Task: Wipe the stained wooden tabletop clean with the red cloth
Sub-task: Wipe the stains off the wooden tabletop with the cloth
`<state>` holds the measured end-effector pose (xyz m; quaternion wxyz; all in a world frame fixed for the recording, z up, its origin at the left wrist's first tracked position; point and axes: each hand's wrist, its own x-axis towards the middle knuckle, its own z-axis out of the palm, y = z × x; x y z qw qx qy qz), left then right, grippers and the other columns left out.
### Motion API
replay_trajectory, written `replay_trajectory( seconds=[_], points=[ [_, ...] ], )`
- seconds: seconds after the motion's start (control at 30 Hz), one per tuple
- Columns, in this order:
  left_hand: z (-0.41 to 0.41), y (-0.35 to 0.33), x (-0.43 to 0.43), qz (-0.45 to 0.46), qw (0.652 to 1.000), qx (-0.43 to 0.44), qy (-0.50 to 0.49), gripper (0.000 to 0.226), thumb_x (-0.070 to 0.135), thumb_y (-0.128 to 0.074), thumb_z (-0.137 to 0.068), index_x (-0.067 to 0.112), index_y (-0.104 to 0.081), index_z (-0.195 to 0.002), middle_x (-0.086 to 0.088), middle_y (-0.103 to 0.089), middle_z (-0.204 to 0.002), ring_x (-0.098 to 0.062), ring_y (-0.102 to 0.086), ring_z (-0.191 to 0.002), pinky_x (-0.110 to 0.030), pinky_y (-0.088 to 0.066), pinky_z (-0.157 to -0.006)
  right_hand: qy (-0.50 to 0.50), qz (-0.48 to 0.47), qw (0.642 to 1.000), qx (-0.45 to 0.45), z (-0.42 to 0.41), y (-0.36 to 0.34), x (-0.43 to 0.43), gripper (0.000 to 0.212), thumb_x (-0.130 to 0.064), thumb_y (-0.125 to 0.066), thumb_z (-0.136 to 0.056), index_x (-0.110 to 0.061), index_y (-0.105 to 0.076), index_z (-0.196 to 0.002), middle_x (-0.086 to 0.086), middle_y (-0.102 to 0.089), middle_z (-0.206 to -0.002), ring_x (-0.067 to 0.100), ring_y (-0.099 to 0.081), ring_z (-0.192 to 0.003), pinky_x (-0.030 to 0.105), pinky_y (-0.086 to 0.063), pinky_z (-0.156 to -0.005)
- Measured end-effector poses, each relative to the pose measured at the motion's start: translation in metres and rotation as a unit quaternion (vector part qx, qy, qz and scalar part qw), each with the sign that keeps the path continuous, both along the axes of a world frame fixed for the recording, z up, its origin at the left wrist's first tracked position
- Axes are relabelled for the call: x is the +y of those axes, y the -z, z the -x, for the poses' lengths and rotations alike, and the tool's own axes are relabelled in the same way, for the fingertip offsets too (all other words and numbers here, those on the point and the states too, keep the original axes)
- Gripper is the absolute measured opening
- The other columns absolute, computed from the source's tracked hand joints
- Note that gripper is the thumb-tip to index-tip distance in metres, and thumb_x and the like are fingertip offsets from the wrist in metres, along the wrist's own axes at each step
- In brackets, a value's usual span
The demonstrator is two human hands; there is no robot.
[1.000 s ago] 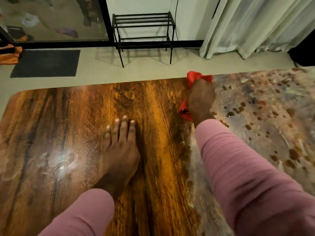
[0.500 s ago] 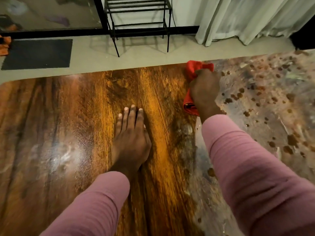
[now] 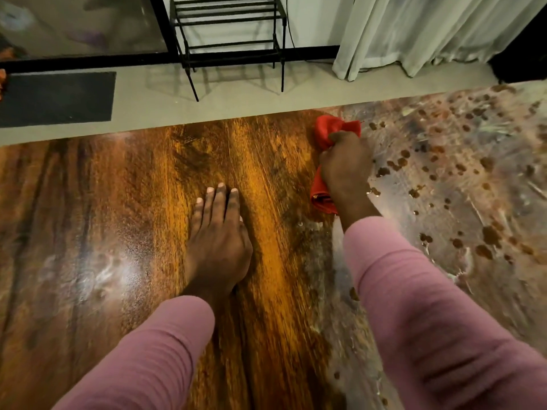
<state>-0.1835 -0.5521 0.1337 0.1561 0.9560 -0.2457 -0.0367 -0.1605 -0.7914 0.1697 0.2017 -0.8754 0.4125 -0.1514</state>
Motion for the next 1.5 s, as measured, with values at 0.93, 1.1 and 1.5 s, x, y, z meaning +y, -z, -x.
replay_trajectory(
  seconds=[0.93,1.1,1.5],
  points=[
    [0.002,-0.003,0.000,-0.002,1.000,-0.007,0.004,0.057,0.028,-0.022,-0.102,0.008,-0.019,-0.155,-0.012,-0.015,-0.163,-0.027,-0.007,-0.152,-0.040,-0.001,-0.123,-0.053,0.071,0.995,0.033,0.111,0.005,0.046,0.041,-0.006,-0.053,-0.086,-0.022,-0.064,-0.122,-0.007,-0.059,-0.131,0.024,-0.044,-0.104,0.032,-0.043,-0.081],
    [0.002,-0.006,-0.002,0.000,1.000,-0.007,-0.002,0.057,0.026,-0.025,-0.102,0.007,-0.017,-0.155,-0.013,-0.016,-0.163,-0.027,-0.008,-0.151,-0.041,-0.003,-0.123,-0.203,0.011,0.979,0.030,0.126,0.004,0.093,0.038,-0.009,-0.058,-0.086,-0.026,-0.065,-0.119,-0.011,-0.056,-0.133,0.019,-0.044,-0.105,0.034,-0.046,-0.085],
    [0.002,-0.001,0.000,-0.010,1.000,-0.022,0.006,0.058,0.028,-0.022,-0.101,0.005,-0.017,-0.154,-0.016,-0.018,-0.162,-0.030,-0.011,-0.151,-0.043,-0.005,-0.123,-0.030,0.031,0.999,0.022,0.171,0.008,0.094,0.037,-0.013,-0.056,-0.087,-0.026,-0.064,-0.121,-0.014,-0.056,-0.133,0.017,-0.042,-0.104,0.027,-0.041,-0.078]
  ],
)
